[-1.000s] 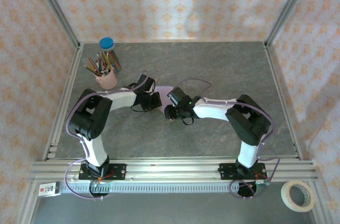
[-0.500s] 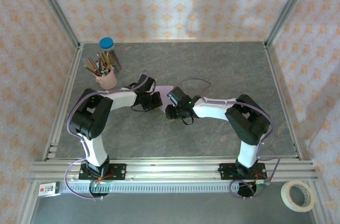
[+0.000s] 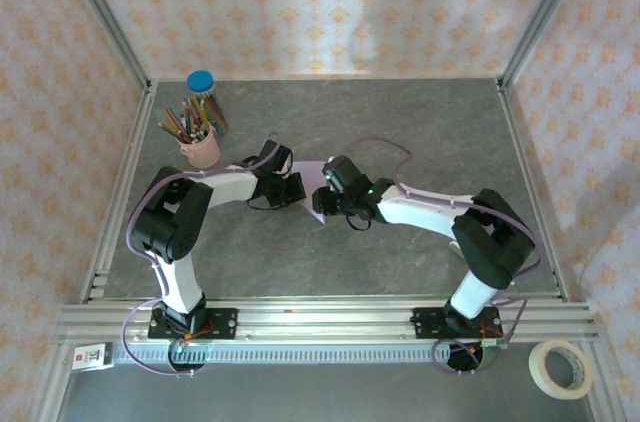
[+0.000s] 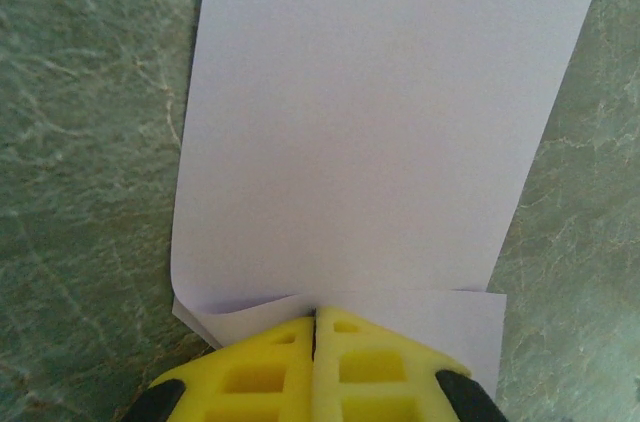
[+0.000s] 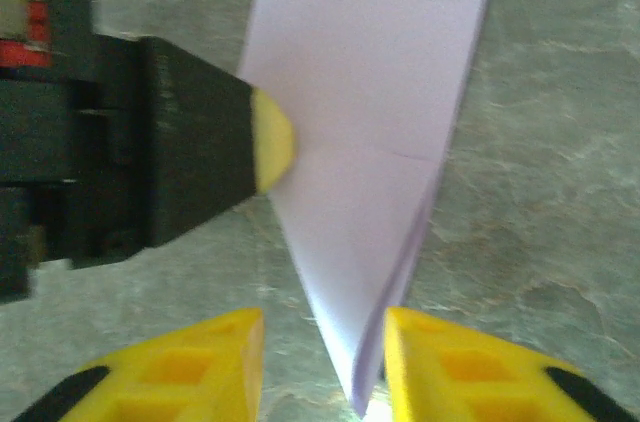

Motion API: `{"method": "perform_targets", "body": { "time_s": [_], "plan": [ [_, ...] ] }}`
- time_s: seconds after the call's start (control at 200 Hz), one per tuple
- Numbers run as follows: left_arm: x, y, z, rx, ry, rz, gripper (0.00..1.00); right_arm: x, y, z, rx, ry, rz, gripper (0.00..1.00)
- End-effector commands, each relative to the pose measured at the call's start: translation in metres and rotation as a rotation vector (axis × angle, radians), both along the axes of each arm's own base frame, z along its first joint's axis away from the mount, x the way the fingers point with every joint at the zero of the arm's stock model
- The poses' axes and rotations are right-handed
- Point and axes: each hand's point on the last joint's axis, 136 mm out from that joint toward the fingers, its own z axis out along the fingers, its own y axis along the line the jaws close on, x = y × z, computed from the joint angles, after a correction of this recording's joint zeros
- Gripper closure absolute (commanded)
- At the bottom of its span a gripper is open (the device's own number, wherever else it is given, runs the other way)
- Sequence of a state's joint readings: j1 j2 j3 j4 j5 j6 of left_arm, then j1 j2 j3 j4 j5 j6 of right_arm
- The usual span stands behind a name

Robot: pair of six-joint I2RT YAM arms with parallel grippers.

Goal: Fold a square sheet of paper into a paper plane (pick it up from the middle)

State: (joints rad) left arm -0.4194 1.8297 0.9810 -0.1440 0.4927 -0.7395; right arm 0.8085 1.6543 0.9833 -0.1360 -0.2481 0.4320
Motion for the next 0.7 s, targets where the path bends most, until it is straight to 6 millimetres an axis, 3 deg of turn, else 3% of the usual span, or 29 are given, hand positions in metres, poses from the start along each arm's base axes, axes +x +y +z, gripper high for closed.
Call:
{"method": "perform_targets", "body": {
  "time_s": [0.0, 0.17, 0.4, 0.696],
  "plan": [
    [-0.027, 0.021, -0.042, 0.124, 0.128, 0.008, 0.94, -0.008, 0.017, -0.002, 0.065, 0.028, 0.085, 0.75],
    [-0.027, 0.021, -0.042, 0.121, 0.128, 0.006, 0.94, -0.008, 0.034, -0.011, 0.100, 0.067, 0.139, 0.90],
    [-0.027, 0.021, -0.043, 0.120, 0.129, -0.001, 0.94, 0.003, 0.043, -0.020, 0.092, 0.064, 0.135, 0.92],
    [-0.028, 0.019, -0.043, 0.118, 0.132, -0.011, 0.94, 0.013, 0.037, -0.039, 0.034, 0.081, 0.093, 0.93]
  ]
}}
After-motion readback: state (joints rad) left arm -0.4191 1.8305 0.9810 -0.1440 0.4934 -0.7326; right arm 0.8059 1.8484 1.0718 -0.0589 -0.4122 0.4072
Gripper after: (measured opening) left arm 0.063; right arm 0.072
